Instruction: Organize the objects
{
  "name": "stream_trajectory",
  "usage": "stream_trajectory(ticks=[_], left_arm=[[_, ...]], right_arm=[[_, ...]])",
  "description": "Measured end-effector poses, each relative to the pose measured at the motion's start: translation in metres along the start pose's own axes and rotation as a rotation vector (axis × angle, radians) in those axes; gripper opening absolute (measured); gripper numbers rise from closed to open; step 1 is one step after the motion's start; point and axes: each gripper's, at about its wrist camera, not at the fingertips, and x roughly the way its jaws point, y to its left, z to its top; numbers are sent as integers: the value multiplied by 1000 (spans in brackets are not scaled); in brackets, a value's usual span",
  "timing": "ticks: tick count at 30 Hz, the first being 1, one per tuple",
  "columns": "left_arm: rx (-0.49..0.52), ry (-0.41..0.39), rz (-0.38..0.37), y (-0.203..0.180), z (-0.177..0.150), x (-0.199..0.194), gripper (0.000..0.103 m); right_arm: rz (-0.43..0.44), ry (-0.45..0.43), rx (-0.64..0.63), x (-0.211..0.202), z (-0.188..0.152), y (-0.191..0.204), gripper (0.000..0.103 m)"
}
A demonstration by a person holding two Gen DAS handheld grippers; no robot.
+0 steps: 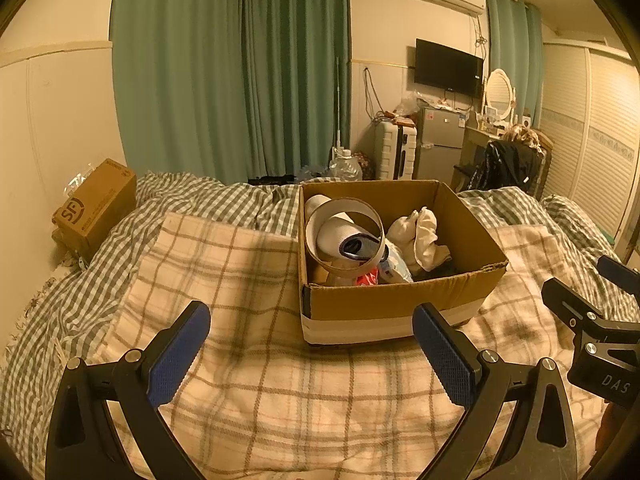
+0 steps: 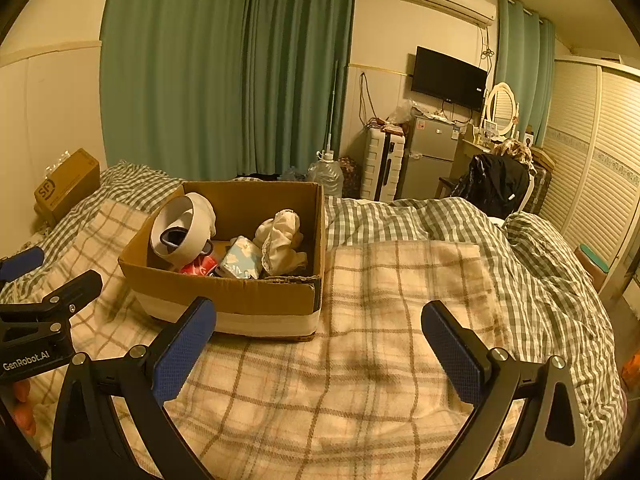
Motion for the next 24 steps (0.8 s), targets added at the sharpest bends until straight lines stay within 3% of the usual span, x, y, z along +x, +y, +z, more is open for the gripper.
stream_trajectory(ticks=[24], left_arm=[[7, 2, 17, 0, -2, -1, 103]], right_arm=[[-4, 12, 9, 3, -1, 0, 103]])
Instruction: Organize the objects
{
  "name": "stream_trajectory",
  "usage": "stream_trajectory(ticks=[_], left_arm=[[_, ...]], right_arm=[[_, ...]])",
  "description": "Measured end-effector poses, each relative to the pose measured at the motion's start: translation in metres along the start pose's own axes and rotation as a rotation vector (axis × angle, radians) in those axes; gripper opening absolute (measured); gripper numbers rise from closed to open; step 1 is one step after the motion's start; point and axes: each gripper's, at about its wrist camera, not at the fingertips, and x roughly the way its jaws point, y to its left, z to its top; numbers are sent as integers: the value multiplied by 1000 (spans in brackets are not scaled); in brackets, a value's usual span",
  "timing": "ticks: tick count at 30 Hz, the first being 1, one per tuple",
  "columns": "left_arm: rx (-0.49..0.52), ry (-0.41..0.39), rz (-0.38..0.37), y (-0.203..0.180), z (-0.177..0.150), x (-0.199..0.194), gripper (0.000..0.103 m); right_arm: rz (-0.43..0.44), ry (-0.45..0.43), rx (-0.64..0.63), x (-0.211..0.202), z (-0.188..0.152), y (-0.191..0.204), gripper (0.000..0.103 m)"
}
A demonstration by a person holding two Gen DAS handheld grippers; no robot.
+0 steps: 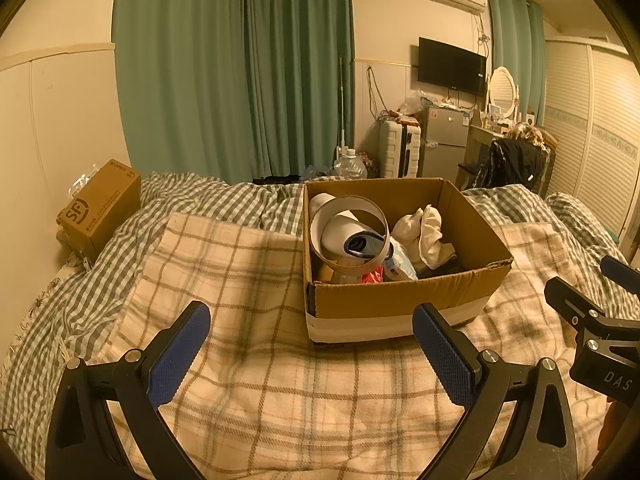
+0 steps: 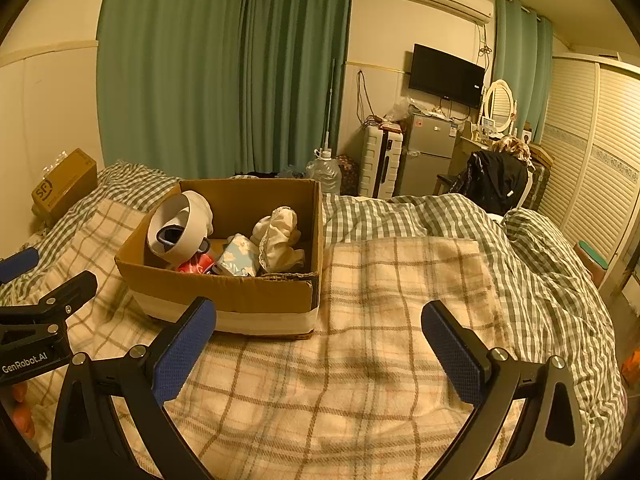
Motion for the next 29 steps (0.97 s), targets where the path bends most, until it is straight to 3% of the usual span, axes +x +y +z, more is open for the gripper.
stream_trajectory(ticks=[29], left_arm=[[-1, 12, 11, -2, -2, 3, 103]], right_arm=[[4, 12, -2, 4, -3, 1, 103]])
